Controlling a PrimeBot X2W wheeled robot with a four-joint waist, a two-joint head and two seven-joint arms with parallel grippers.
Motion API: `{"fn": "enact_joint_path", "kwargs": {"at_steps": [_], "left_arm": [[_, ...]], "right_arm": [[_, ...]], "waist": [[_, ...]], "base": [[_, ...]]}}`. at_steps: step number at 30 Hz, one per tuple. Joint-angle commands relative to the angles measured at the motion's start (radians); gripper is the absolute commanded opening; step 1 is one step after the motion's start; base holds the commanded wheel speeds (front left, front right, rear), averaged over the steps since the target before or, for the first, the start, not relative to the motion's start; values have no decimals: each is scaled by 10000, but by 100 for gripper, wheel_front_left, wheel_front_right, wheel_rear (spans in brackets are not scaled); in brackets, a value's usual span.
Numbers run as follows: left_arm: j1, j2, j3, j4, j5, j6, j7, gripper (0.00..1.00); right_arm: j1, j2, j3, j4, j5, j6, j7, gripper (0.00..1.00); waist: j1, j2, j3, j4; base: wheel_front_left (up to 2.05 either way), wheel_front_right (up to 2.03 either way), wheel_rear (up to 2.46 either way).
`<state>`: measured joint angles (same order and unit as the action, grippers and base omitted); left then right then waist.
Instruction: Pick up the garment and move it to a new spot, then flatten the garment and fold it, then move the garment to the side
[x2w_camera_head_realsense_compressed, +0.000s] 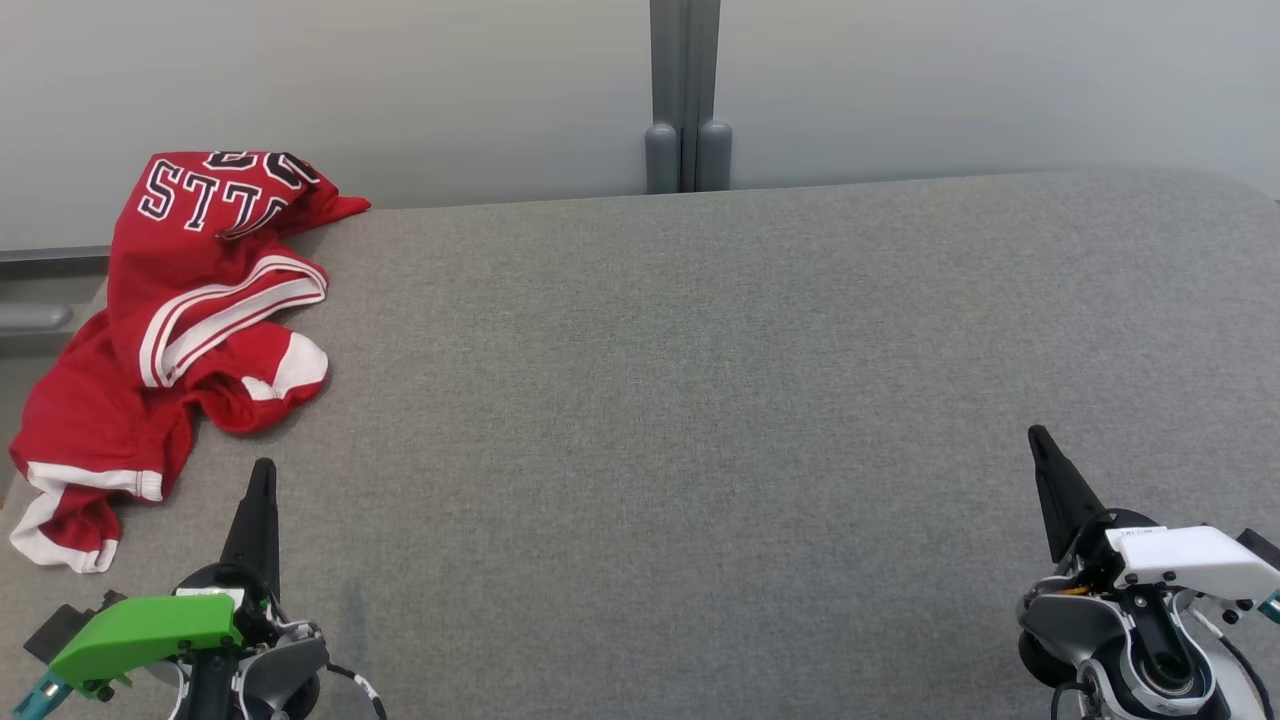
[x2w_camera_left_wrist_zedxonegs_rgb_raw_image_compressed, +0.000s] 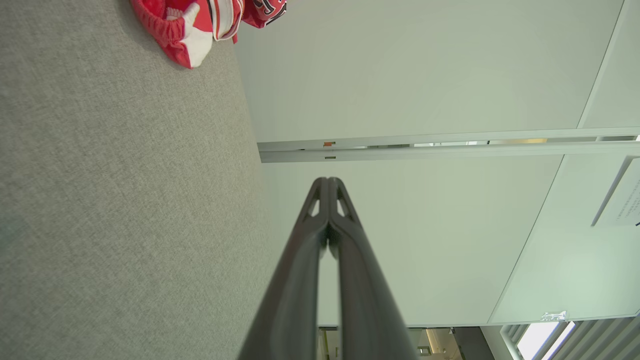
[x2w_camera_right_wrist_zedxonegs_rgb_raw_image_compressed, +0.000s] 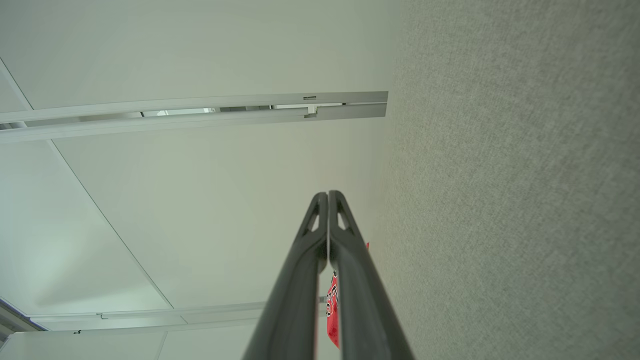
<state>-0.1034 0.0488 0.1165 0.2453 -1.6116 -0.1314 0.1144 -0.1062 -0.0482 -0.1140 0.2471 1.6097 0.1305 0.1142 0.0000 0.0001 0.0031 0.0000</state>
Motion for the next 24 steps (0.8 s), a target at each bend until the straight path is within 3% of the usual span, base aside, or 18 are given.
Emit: {"fn": "enact_joint_path", "kwargs": {"at_steps": [1,24], "left_arm": [[-110,16,0,-18,-27,-27,20,0],[-111,16,0,-18,-27,-27,20,0]], "right_arm": [[-56,-41,-8,-46,67,4,14,0],[-56,-41,-8,-46,68,4,14,0]], "waist": [[0,-1,0,0],[0,-1,0,0]], "base": [[0,0,0],[0,0,0]]}}
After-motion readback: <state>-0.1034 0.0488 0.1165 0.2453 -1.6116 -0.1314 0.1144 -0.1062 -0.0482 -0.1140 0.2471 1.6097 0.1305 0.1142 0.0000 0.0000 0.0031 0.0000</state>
